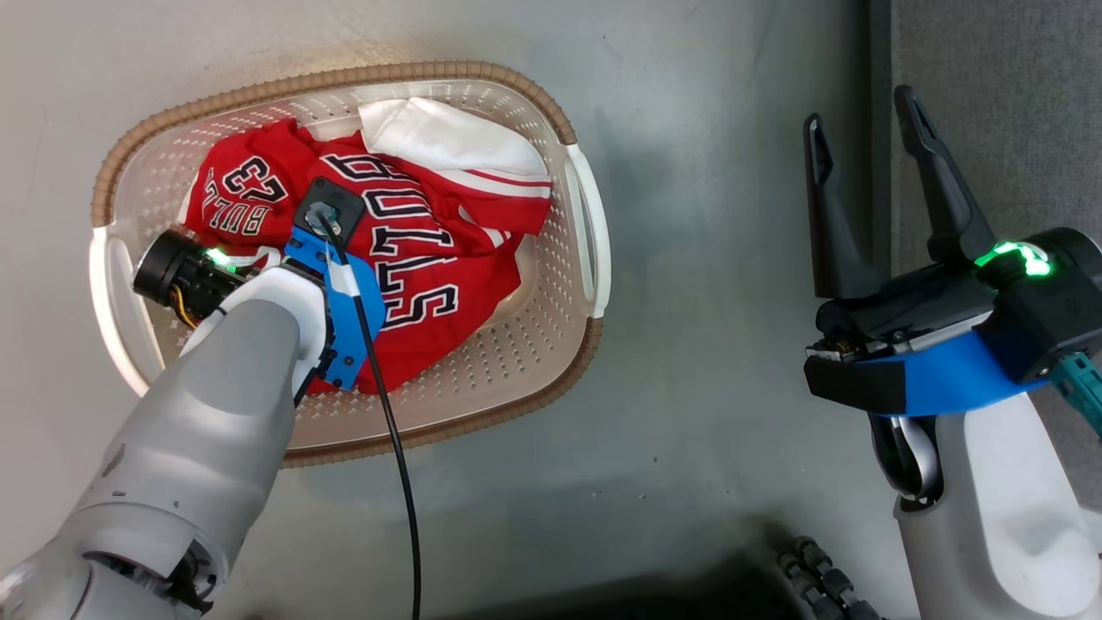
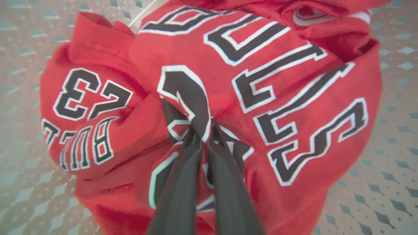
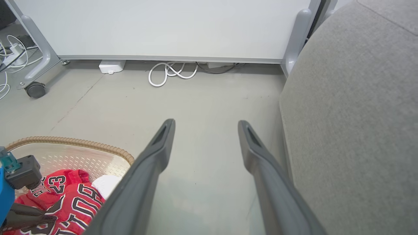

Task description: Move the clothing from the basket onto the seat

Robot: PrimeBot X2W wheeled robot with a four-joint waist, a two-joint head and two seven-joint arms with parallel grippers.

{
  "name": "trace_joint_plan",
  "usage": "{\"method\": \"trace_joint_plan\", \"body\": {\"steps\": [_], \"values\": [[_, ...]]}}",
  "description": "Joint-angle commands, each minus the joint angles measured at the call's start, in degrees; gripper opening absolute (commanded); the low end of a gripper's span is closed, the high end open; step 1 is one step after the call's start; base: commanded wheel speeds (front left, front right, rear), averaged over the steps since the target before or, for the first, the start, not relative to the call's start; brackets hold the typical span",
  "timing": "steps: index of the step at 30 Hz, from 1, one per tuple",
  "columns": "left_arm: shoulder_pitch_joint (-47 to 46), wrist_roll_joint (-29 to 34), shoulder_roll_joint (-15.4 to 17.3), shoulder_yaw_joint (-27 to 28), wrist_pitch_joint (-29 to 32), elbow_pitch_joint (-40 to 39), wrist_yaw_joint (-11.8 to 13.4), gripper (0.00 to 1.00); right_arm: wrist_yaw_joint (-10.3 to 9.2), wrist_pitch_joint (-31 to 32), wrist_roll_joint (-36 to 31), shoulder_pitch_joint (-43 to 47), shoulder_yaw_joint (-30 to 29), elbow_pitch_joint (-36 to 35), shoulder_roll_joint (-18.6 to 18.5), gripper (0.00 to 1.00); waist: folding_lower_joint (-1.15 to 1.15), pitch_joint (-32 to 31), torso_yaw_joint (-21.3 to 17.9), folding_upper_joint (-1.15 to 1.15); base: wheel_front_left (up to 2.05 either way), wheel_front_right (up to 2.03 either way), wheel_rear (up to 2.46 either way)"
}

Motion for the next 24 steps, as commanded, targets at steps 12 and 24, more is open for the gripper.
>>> {"method": "trace_joint_plan", "body": {"steps": [12,24], "values": [[-0.1,-4.1,-2.0,0.2,-12.9,-1.5,0.0,0.00,0.01,-0.2,-0.8,-0.3,-0.7,1.3,-0.3,1.00,0.00,-6.9,2.9,0.00,0.00,0.00,0.00],[3.9,-6.1,-3.4,-0.6,-22.0,-3.3,0.0,0.00,0.01,-0.2,0.0,3.9,0.3,4.0,-0.2,1.00,0.00,-19.4,4.0,0.00,0.00,0.00,0.00]]}}
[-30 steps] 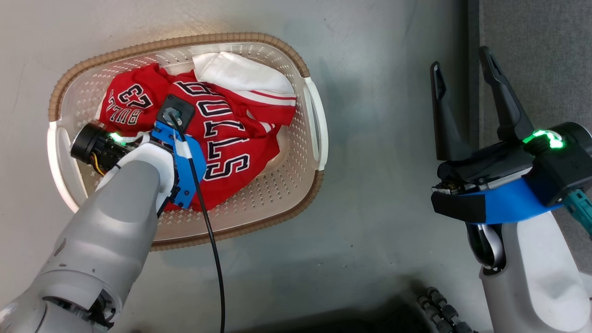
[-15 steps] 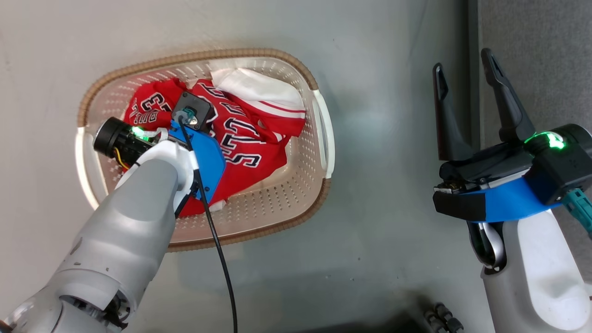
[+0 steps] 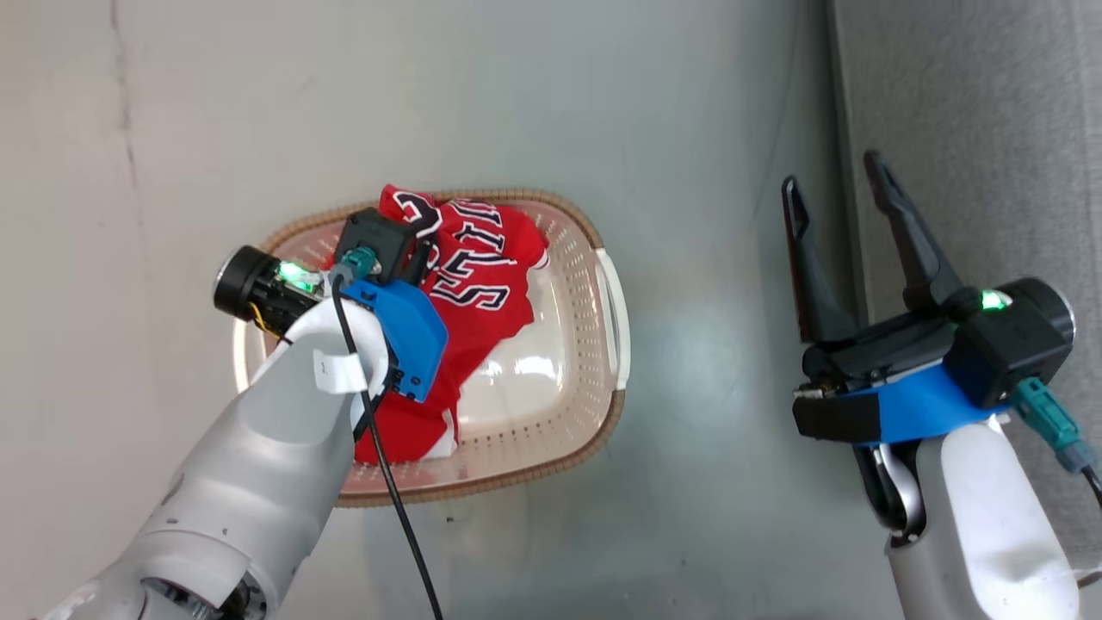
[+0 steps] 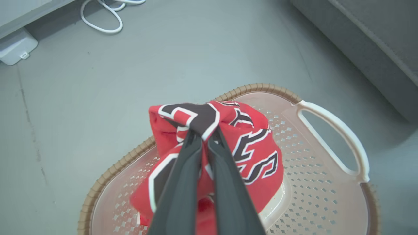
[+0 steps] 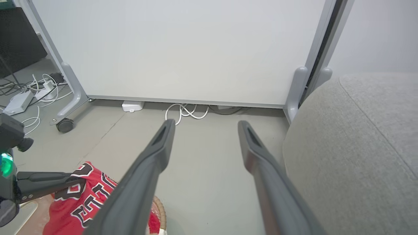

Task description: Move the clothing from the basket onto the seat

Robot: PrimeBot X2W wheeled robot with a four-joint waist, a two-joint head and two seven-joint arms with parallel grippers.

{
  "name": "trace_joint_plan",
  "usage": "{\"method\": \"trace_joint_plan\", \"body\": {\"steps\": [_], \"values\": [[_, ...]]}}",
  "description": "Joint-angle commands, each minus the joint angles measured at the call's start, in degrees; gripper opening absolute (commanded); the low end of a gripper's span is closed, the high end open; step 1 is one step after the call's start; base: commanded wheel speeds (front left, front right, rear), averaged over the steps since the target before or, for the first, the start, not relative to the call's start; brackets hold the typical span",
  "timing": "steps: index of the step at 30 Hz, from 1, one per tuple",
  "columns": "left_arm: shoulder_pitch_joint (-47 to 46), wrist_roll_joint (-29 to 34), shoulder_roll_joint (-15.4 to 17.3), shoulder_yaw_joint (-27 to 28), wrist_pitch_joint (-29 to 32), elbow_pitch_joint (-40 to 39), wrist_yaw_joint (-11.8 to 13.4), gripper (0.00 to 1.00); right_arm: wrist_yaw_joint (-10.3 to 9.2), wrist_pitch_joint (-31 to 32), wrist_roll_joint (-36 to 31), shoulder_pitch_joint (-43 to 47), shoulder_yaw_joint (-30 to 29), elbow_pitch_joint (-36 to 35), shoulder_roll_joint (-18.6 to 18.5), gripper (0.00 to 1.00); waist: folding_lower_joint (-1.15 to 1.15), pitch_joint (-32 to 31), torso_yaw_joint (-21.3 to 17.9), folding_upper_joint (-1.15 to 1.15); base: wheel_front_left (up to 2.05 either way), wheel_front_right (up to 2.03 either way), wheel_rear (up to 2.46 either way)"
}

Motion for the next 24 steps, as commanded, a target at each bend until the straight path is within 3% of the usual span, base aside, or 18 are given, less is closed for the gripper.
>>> {"method": "trace_joint_plan", "body": {"steps": [1,5,14,24], "values": [[0.7,0.3,0.4,-0.2,-0.8,-0.7,0.0,0.00,0.01,-0.2,0.3,1.4,0.0,0.3,-0.1,1.00,0.00,-5.2,0.6,0.00,0.00,0.00,0.00],[1.8,0.5,0.9,0.6,-1.2,-2.9,0.3,0.00,0.01,-0.2,0.5,3.3,0.0,0.9,0.0,1.00,0.00,-10.1,0.9,0.00,0.00,0.00,0.00],[6.5,2.7,3.4,6.4,-1.1,-17.0,2.4,0.00,0.01,-0.2,1.2,7.4,0.2,2.0,0.0,1.00,0.00,-19.7,1.2,0.00,0.00,0.00,0.00],[10.8,5.2,3.3,10.7,-1.2,-26.4,3.2,0.00,0.01,-0.2,2.3,11.0,0.8,2.4,0.0,1.00,0.00,-27.1,1.3,0.00,0.00,0.00,0.00]]}}
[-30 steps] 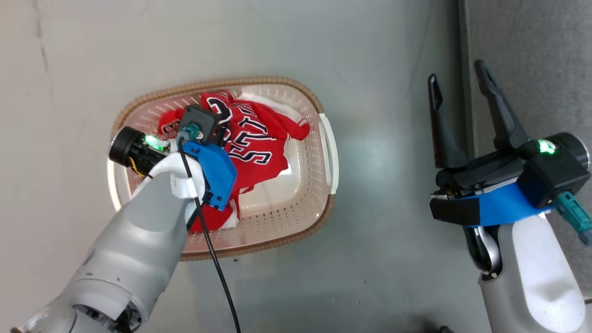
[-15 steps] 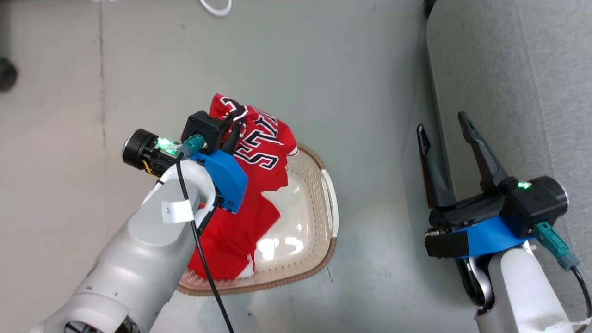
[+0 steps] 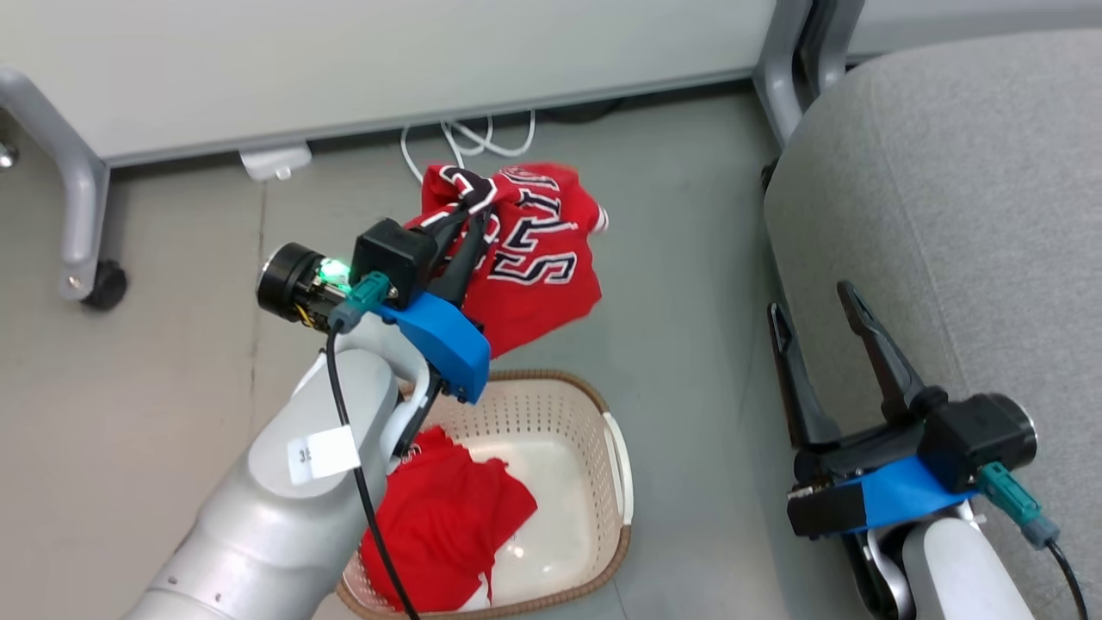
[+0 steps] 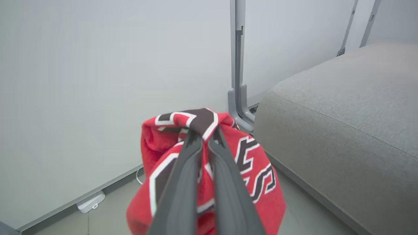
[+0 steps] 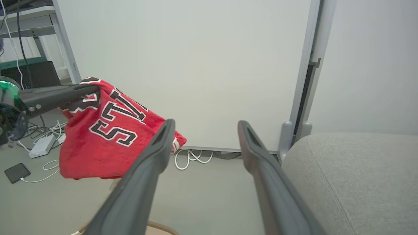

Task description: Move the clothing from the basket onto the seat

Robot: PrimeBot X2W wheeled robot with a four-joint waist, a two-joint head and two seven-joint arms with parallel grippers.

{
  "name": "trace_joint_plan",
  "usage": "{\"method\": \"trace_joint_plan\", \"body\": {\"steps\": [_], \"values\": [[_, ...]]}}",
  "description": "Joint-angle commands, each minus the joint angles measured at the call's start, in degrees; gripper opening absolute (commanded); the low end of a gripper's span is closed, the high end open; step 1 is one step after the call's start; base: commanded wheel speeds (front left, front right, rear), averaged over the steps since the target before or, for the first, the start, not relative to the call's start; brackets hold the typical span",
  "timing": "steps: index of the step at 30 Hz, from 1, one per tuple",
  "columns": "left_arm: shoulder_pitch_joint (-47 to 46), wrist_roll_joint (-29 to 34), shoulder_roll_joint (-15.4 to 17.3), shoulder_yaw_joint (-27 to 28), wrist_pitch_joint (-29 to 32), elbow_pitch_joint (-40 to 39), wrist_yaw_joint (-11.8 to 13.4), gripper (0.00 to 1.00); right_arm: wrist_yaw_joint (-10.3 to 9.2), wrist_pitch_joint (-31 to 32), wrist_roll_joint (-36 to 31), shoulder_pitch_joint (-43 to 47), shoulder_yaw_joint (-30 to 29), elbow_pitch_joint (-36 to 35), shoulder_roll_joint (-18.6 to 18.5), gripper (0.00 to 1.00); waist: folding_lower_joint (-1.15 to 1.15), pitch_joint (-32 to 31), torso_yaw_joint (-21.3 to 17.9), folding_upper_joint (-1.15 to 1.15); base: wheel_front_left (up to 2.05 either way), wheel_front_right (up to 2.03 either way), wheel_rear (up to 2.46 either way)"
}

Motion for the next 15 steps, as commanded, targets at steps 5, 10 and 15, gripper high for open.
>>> {"method": "trace_joint_plan", "body": {"steps": [5,10,15], "values": [[3.4,2.0,-0.5,0.6,-0.3,-5.2,0.3,0.00,0.01,-0.2,0.7,3.7,-0.1,0.6,0.0,1.00,0.01,-5.9,0.2,-0.01,0.00,0.00,0.00],[6.0,2.4,-0.5,-0.2,-0.3,-8.2,0.4,0.00,0.01,-0.2,1.2,5.9,-0.4,0.8,0.0,1.00,0.01,-8.7,0.7,-0.01,0.00,0.00,0.00],[8.0,2.7,-0.1,-1.4,0.6,-11.5,1.2,0.00,0.01,-0.2,1.6,7.1,-0.3,0.6,0.0,1.00,0.01,-10.2,1.2,-0.01,0.00,0.00,0.00]]}}
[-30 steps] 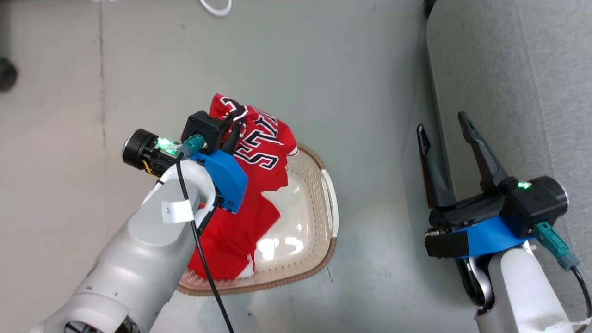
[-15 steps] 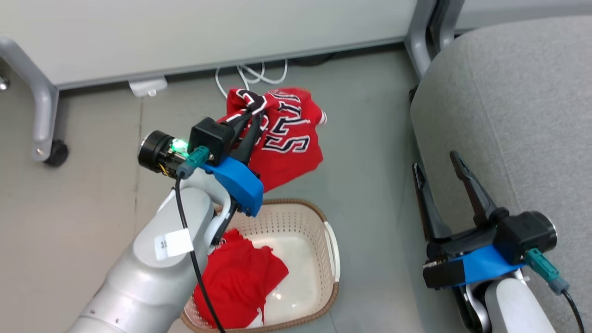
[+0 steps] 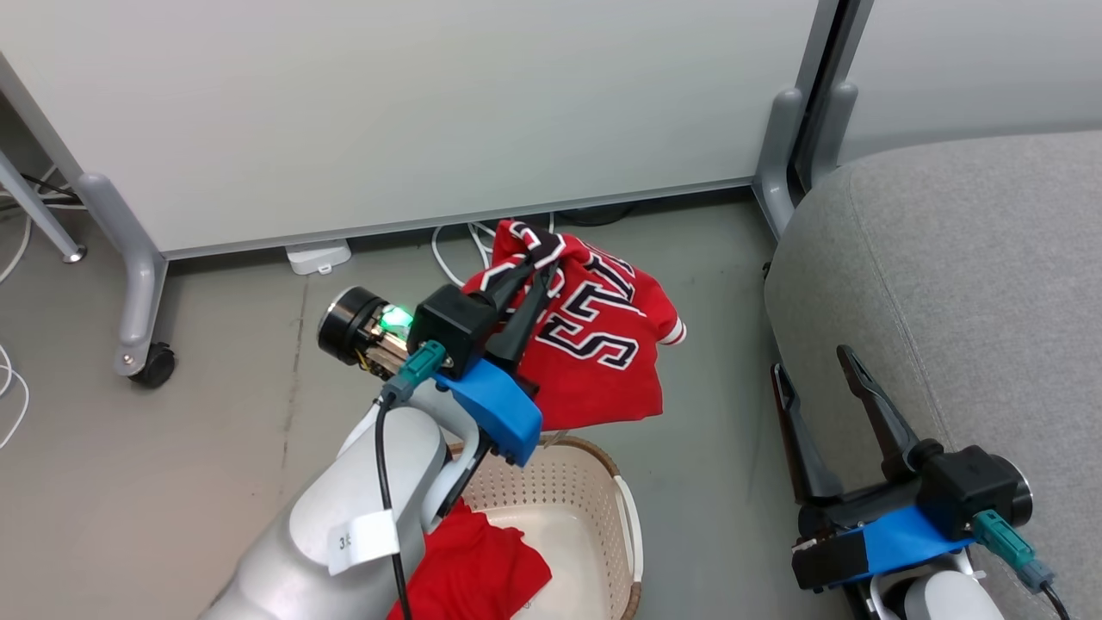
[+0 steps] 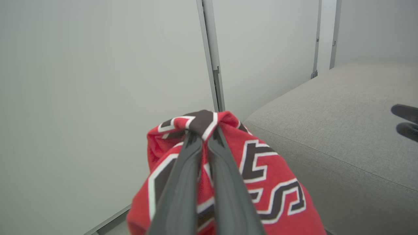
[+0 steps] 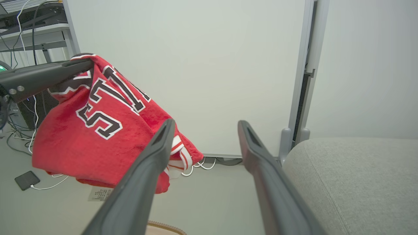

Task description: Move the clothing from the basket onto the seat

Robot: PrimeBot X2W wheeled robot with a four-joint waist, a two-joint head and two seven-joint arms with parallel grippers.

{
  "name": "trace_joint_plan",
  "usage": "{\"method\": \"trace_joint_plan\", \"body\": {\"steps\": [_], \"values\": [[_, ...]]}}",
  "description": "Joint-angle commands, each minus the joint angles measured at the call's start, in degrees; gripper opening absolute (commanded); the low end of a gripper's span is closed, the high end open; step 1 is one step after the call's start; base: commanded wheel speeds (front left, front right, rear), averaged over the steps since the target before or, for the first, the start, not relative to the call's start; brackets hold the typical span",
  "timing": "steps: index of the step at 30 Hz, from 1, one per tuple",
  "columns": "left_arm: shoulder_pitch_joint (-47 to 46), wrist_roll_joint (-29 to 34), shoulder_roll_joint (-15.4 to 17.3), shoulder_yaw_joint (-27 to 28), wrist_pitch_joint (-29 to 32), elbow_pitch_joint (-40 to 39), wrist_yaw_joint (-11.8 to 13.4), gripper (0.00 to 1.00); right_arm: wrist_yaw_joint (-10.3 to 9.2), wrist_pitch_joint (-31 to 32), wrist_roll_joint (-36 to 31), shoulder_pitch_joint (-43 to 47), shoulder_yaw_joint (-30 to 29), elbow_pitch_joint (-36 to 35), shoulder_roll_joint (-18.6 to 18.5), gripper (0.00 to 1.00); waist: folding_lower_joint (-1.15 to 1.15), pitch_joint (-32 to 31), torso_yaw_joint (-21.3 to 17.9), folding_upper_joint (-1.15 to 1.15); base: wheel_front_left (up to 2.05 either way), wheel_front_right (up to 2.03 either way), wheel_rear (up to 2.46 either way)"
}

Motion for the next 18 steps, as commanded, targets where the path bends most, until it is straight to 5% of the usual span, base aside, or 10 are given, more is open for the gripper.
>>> {"method": "trace_joint_plan", "body": {"steps": [1,18], "values": [[0.9,0.0,0.4,-0.2,0.3,-1.0,0.4,0.00,0.01,-0.2,0.3,1.0,0.1,-0.2,0.0,1.00,0.01,-0.5,0.3,-0.01,0.00,0.00,0.00],[2.3,0.1,2.1,-1.6,3.4,-8.8,2.4,0.00,0.01,-0.2,-1.8,-6.6,7.7,-3.1,0.0,1.00,0.01,-0.4,0.8,-0.01,0.00,0.00,0.00]]}}
